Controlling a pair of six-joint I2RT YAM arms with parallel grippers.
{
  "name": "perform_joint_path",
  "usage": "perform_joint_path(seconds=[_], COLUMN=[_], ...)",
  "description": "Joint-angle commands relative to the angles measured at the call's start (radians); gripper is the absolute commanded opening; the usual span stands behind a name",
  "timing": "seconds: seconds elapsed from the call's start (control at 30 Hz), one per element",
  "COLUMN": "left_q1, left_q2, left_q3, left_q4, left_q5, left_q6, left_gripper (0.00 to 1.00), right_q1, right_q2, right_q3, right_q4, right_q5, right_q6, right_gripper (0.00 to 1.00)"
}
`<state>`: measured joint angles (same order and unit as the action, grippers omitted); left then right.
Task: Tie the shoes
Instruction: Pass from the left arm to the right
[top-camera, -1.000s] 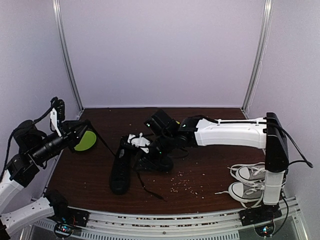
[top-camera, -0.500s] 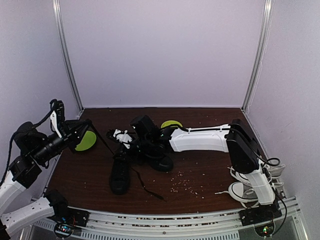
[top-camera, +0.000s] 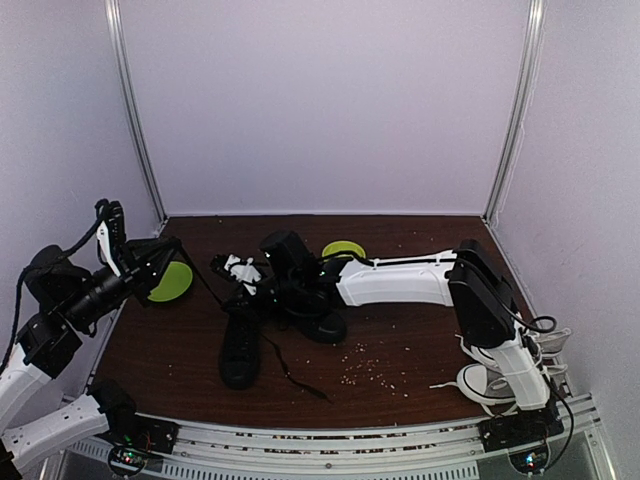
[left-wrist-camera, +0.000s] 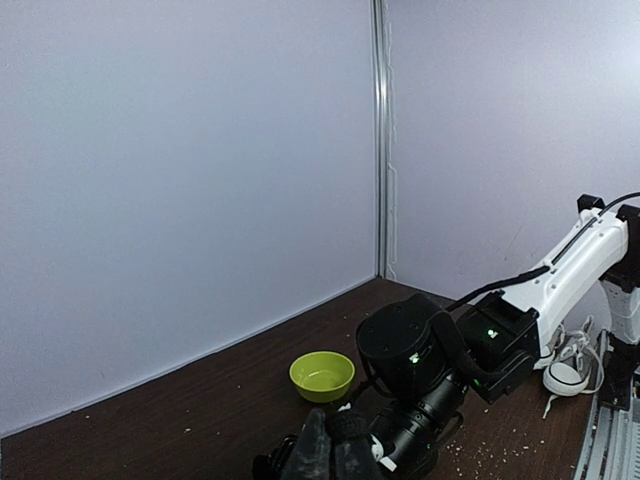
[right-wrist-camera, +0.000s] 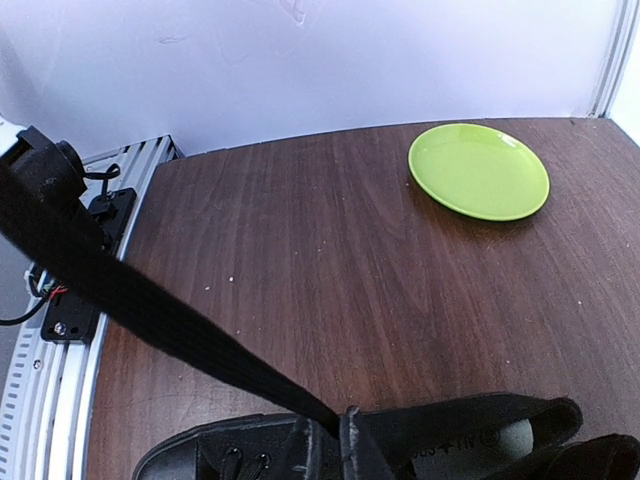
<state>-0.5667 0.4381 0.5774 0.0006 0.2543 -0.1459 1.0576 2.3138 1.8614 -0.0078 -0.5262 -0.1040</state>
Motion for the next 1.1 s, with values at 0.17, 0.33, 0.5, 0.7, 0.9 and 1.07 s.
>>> perform_joint_path(seconds=[0.17,0.33,0.5,0.7,0.9,1.07], left_q1=[-0.005,-0.004,-0.005,-0.02,-0.128,-0.328], left_q2=[0.014,-0.01,-0.01,0.003,0.181,0.392], left_q3=[0.002,-0.005,-0.059,-0.068,-0.014,0.05], left_q4=[0.06,-0.007,-0.122,-0.361,-0.564,-0.591], left_q5=[0.02,0.065,0.117,0.134,0.107,0.04], left_q6=[0.022,0.034,0.063,0.276,0.55,0.634], left_gripper=[0.0,0.0,0.0,0.0,0.4,0.52], right_q1=[-0.006,-0.023,-0.048,-0.07,-0.069,-0.071], right_q2=[0.039,0.015,-0.008,-0.017,-0.022,-0.044], right_q3=[0.039,-0.004,-0.055,-0.099,-0.108,-0.154], right_q4=[0.038,0.12,0.218,0.275,0.291,0.354], right_q5=[-0.024,-0.019,-0.028,-0.052,-0.076,-0.113], right_q6=[0.017,0.084,0.153,0.192,0.173,0.156], right_gripper=[0.0,0.0,0.0,0.0,0.0,0.0])
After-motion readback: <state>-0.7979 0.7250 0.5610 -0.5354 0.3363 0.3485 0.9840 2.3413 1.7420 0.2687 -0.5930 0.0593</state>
